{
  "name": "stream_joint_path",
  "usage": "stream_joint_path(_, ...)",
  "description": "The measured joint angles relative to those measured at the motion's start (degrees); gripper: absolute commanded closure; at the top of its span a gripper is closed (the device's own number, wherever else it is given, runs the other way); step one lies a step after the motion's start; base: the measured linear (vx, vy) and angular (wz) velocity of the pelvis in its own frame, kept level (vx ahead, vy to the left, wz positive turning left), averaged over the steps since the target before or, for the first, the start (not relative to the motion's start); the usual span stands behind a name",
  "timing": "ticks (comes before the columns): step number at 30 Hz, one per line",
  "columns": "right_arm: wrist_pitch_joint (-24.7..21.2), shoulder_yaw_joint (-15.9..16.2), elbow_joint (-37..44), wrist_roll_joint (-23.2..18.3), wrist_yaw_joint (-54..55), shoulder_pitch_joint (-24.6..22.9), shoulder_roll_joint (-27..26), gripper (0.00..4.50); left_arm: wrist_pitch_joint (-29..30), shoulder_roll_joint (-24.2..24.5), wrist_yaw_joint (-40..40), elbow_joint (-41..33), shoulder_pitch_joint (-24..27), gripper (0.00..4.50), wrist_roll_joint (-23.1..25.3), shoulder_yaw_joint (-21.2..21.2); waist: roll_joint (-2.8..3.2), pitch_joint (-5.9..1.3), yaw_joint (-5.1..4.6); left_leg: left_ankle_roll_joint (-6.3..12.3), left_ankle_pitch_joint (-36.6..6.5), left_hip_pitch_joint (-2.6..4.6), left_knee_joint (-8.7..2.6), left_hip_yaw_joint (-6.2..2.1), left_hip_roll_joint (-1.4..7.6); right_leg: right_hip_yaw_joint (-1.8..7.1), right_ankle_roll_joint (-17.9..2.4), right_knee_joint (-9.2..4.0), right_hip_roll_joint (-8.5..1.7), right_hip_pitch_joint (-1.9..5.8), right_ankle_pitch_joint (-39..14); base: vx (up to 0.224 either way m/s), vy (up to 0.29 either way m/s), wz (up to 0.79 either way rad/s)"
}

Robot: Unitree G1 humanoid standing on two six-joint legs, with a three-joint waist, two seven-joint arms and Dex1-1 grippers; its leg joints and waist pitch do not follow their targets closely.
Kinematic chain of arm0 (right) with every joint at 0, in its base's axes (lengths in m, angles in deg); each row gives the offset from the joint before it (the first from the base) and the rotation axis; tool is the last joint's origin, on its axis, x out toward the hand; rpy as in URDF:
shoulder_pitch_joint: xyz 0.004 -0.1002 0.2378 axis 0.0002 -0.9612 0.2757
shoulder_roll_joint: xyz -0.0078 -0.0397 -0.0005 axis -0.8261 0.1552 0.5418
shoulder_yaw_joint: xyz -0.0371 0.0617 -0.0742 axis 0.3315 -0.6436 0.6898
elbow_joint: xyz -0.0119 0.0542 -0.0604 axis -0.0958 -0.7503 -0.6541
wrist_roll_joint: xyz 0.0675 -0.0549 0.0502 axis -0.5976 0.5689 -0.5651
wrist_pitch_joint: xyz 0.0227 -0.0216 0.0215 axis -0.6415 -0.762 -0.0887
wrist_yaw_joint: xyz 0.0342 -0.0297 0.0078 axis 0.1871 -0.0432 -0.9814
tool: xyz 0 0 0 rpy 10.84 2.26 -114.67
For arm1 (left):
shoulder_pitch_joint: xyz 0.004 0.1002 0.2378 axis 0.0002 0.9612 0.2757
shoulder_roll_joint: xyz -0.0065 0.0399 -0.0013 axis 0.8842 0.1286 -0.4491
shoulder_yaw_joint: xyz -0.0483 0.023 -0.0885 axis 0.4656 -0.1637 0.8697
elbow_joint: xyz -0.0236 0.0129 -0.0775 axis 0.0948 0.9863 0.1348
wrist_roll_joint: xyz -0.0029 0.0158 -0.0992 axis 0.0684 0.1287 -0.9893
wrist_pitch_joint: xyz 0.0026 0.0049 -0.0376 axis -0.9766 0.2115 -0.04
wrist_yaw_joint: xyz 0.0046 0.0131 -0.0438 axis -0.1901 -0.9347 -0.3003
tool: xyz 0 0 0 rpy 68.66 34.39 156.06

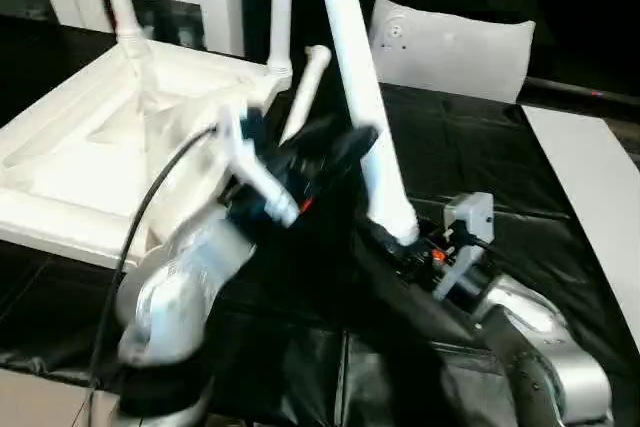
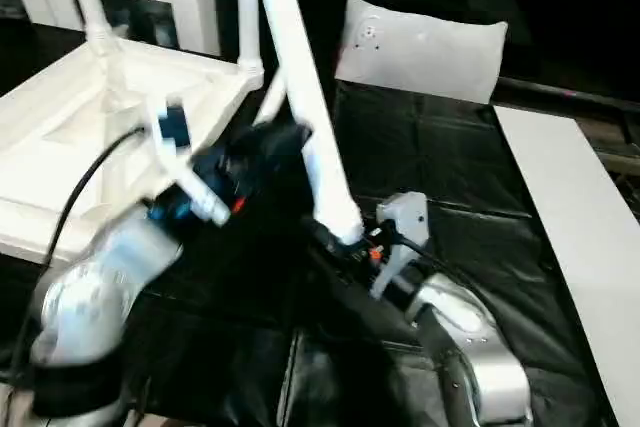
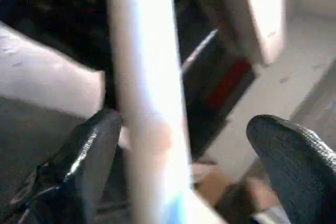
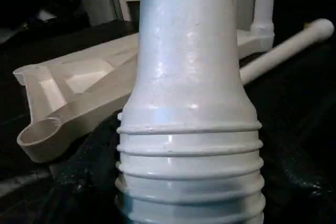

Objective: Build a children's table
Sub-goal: Pick table leg

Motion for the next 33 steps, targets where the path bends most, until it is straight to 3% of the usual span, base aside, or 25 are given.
stream_joint_path(5, 1.19, 0.22, -0.65, 0.06, -0.03, 1.3, 0.36, 1.73, 0.84, 1.23, 3.1, 1.05, -0.63, 0.8, -2.43, 0.93, 0.02, 0.0, -0.01, 0.0, 0.0, -0.01, -0.01, 0.0, 0.01, 0.0, -0.01, 0.0, 0.01, -0.02, 0.0, 0.0, 0.0, 0.0)
stream_joint_path(12, 2.3, 0.76, -2.32, 0.92, -0.04, 1.76, 1.28, 1.73, 0.15, 3.18, 3.09, 5.7, -3.14, 1.39, -0.39, 0.66, 0.0, 0.0, 0.14, 0.0, 0.01, -0.01, -0.01, 0.01, 0.01, 0.0, -0.01, 0.0, -0.01, 0.0, 0.01, 0.0, 0.0, 0.0)
stream_joint_path(17, 2.5, 3.15, -2.28, 1.18, -0.8, 2.29, 1.22, 1.73, -1.37, 4.49, 1.51, 8.71, -4.92, 1.39, 3.04, 0.44, -0.01, -0.01, 0.11, 0.0, 0.01, 0.0, -0.01, 0.01, 0.01, 0.0, -0.02, 0.01, 0.0, 0.0, 0.02, 0.0, 0.0, 0.0)
stream_joint_path(23, 2.62, 3.34, -2.3, 1.22, -1.08, 3.55, 2.1, 1.73, -1.82, 4.76, 1.63, 9.73, -5.19, 0.89, 3.21, 0.46, -0.01, -0.01, 0.28, 0.02, 0.03, 0.0, -0.01, 0.02, 0.01, -0.01, -0.02, 0.01, -0.01, 0.0, 0.02, 0.0, 0.0, 0.0)
stream_joint_path(26, 2.63, 3.81, -2.29, 1.21, -2.32, 3.43, 2.86, 1.73, -1.81, 4.01, 2.48, 10.3, -5.18, 0.67, 2.0, 0.81, -0.01, 0.0, 0.39, 0.02, 0.03, 0.0, -0.01, 0.03, 0.01, 0.01, -0.02, 0.01, -0.01, 0.0, 0.02, 0.0, 0.0, 0.0)
stream_joint_path(28, 2.77, 4.48, -2.3, 1.25, -2.48, 3.43, 2.98, 1.73, -1.06, 2.71, 3.0, 10.4, -5.18, 1.07, -1.06, 1.88, -0.01, 0.0, 0.48, 0.02, 0.03, 0.0, -0.01, 0.04, 0.01, 0.01, -0.03, 0.01, -0.01, 0.0, 0.02, 0.0, 0.0, 0.0)
stream_joint_path(32, 3.94, 4.9, -2.31, 1.26, -2.45, 3.47, 2.89, 1.73, 0.75, 0.88, 2.08, 10.8, -5.24, 1.05, -5.53, 4.18, -0.01, 0.0, 0.66, 0.02, 0.03, 0.01, -0.01, 0.04, 0.02, -0.01, -0.03, 0.01, -0.01, 0.0, 0.02, 0.0, 0.0, 0.0)
stream_joint_path(33, 4.02, 4.89, -2.53, 1.27, -2.4, 3.47, 2.89, 1.73, 0.71, 0.94, 2.07, 10.91, -5.25, 1.36, -5.51, 4.31, -0.01, 0.0, 0.73, 0.02, 0.03, 0.01, -0.01, 0.04, 0.02, 0.0, -0.03, 0.01, -0.01, 0.0, 0.02, 0.0, 0.0, 0.0)
